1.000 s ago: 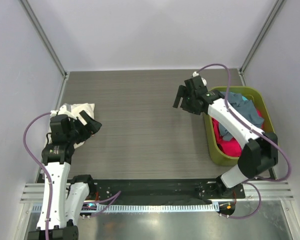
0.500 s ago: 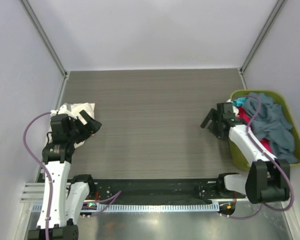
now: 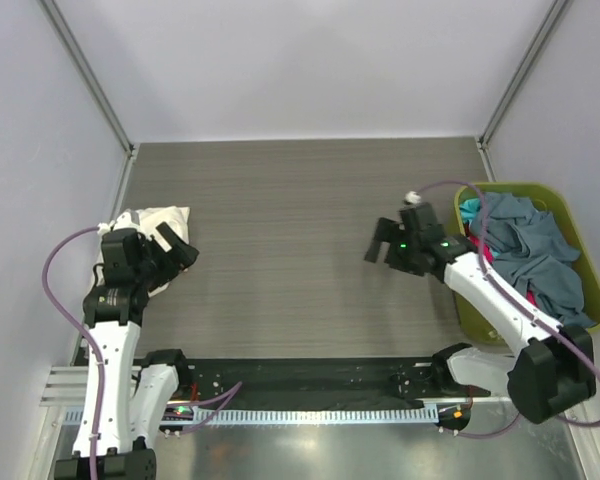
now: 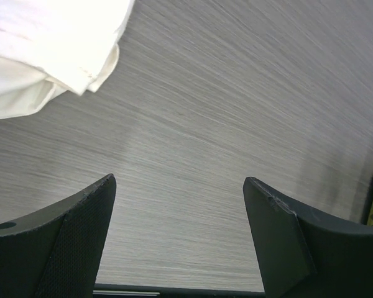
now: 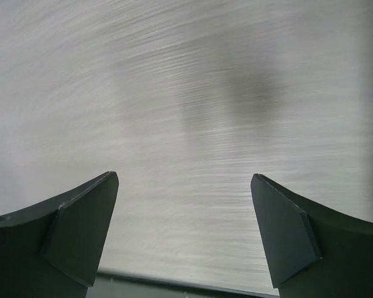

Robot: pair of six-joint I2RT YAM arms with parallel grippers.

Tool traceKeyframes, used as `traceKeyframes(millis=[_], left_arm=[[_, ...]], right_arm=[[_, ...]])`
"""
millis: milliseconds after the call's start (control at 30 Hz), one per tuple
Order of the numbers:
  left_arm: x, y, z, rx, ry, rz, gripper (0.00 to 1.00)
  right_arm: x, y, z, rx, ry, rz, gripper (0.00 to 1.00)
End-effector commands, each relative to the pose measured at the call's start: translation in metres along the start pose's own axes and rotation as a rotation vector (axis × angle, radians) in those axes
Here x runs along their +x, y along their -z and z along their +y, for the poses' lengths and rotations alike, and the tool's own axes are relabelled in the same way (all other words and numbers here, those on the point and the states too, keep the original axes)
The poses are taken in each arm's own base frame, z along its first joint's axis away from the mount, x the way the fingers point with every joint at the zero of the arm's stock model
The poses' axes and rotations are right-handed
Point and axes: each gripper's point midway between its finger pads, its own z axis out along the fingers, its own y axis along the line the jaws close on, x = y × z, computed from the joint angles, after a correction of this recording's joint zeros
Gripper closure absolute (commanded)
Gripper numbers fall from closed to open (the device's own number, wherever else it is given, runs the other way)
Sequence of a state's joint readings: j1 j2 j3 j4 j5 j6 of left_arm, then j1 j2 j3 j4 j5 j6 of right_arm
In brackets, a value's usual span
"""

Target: Fold and stack the t-shirts

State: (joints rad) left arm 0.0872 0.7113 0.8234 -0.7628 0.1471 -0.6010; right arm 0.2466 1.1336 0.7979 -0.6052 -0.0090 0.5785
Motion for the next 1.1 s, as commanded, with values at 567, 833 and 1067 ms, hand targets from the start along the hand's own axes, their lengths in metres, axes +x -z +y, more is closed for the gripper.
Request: traceKeyframes(millis=[567, 833, 1067], left_arm=[[-0.049, 0.052, 0.047, -0.315, 0.004, -0.273, 0.17], [-0.048, 0.049, 0.052, -0.347, 0.009, -0.259, 0.19], [-0.055, 0.065, 0.052, -0.32, 0.031, -0.356, 0.19]], right_arm=[[0.112, -0.103, 0.447, -0.798, 0.574, 0.217, 0.13], [0.132, -0.155, 0.481, -0.887, 0.444, 0.233, 0.31], [0.166, -0.18, 0.478, -0.933, 0.411, 0.296, 0.34]])
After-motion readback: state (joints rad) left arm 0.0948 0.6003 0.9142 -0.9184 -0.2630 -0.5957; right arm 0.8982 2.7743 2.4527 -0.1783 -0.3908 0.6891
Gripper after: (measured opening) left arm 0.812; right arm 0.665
